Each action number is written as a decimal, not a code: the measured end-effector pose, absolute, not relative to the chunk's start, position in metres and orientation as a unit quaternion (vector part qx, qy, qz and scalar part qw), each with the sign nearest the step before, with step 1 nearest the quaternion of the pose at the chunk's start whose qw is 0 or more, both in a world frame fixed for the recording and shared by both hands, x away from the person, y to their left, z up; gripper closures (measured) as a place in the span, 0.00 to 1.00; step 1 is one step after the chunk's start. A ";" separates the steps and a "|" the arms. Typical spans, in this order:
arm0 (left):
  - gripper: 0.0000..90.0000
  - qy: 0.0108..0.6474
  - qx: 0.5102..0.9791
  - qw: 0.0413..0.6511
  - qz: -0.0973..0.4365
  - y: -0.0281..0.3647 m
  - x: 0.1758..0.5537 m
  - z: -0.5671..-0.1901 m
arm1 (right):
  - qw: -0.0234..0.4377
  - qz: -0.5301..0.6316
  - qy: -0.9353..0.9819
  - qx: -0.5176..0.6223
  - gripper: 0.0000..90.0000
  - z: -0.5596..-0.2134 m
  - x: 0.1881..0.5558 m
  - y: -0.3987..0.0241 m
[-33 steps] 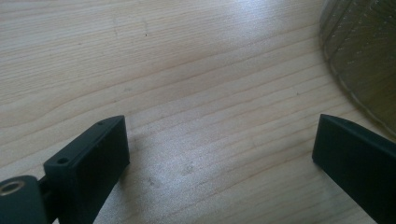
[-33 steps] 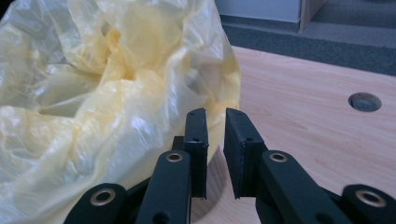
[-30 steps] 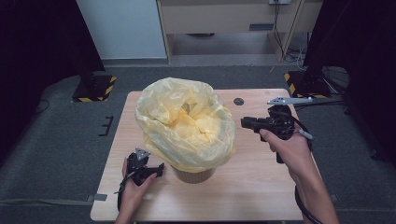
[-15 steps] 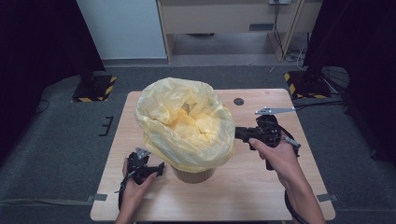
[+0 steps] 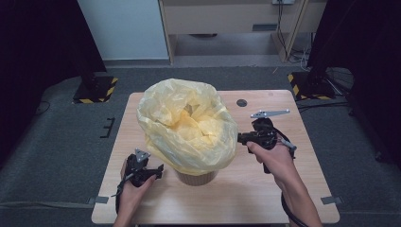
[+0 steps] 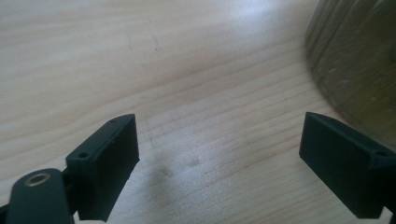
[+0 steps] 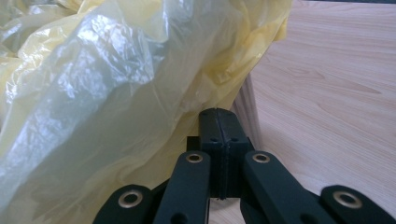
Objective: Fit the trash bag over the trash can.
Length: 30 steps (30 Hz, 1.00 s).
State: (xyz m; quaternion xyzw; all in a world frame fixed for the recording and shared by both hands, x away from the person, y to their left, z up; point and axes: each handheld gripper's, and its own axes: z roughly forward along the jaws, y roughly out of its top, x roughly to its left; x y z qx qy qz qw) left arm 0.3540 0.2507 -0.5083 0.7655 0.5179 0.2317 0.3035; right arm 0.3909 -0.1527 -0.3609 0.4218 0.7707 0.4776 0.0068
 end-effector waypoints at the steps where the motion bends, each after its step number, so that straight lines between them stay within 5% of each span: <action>1: 0.14 0.518 0.765 0.305 0.231 0.251 0.353 -0.504 | 0.009 0.476 0.771 0.422 1.00 -0.360 0.390 -0.153; 9: 0.20 0.541 0.728 0.376 0.189 0.264 0.342 -0.456 | 0.040 0.457 0.781 0.423 1.00 -0.354 0.385 -0.146; 30: 0.45 0.554 0.657 0.478 0.183 0.300 0.350 -0.379 | 0.052 0.437 0.793 0.420 1.00 -0.357 0.380 -0.142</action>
